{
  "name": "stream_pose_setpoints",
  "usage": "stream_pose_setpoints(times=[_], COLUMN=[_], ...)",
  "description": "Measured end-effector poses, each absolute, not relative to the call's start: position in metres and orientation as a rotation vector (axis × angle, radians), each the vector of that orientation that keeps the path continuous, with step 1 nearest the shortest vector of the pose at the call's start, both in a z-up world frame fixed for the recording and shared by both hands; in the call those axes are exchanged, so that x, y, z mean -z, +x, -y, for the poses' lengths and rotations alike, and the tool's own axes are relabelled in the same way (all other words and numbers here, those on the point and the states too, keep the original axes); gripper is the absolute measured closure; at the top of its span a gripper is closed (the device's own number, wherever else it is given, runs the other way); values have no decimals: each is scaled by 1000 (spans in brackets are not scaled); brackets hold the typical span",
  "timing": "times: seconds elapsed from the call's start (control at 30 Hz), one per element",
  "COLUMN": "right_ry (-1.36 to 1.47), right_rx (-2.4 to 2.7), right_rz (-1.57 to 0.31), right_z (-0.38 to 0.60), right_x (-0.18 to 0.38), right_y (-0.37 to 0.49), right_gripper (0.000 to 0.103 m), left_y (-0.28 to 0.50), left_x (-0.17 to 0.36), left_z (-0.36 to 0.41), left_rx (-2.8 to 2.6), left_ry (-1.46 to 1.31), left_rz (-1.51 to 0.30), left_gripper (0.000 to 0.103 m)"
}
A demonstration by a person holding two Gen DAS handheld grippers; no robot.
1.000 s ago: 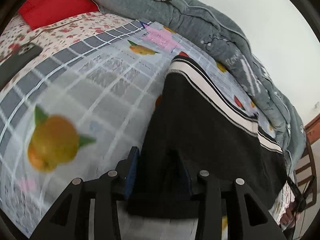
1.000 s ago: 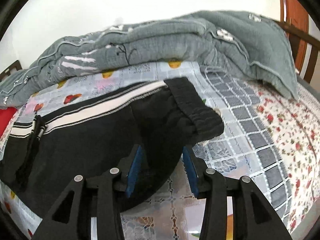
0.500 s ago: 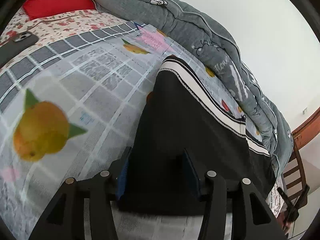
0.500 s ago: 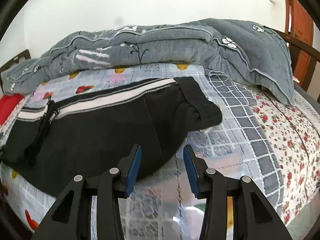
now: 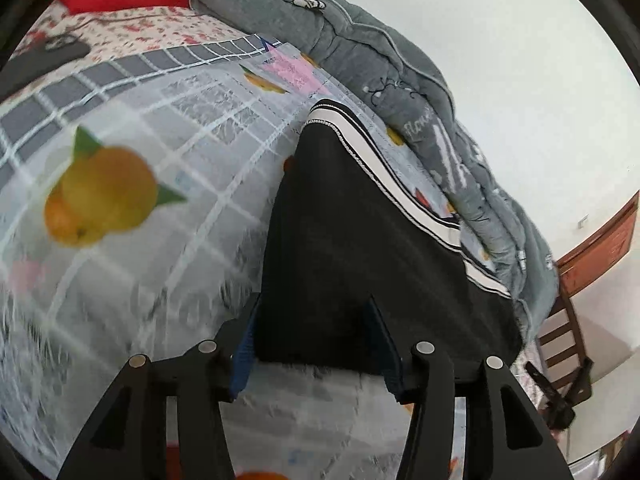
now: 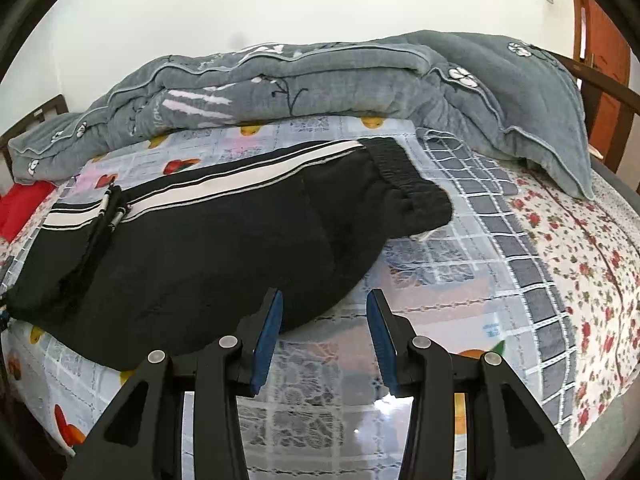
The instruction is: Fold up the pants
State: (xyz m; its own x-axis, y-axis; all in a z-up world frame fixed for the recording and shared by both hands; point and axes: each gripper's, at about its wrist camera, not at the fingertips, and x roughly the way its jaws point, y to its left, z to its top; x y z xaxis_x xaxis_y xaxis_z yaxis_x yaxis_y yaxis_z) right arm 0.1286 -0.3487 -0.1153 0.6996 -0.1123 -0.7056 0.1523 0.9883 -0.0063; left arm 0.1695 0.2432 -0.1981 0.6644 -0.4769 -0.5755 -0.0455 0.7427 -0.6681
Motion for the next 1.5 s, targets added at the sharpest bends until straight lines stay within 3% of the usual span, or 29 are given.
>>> stream_pose_setpoints(times=[0.1,0.33,0.77,1.03,1.27,1.37,1.5], right_ry=[51,61,100,97,140,164,115], right_rx=[127,120,127,117,134,131,129], right_rz=[-784,-780,-799,-787,-786,-779,-734], right_z=[343,345,354,355,375,386,391], right_x=[117,114,124,120,123,122,114], right_y=[131,123,114,105,91,87,75], right_gripper=[60,60,60,60,60,60,60], left_y=[168,196,163,183,184,183,185], left_x=[201,195,201,201,193,173,131], left_z=[-242,-229,-236,-223,-215,-203,-173], left_rx=[270,252,340,276,135,98,83], left_ry=[-725,-716,-794,-824,-777,-673,-571], left_rz=[-808,-802,-778,-771,-802,-781,-713], left_gripper=[53,37,37,38,80,88,90])
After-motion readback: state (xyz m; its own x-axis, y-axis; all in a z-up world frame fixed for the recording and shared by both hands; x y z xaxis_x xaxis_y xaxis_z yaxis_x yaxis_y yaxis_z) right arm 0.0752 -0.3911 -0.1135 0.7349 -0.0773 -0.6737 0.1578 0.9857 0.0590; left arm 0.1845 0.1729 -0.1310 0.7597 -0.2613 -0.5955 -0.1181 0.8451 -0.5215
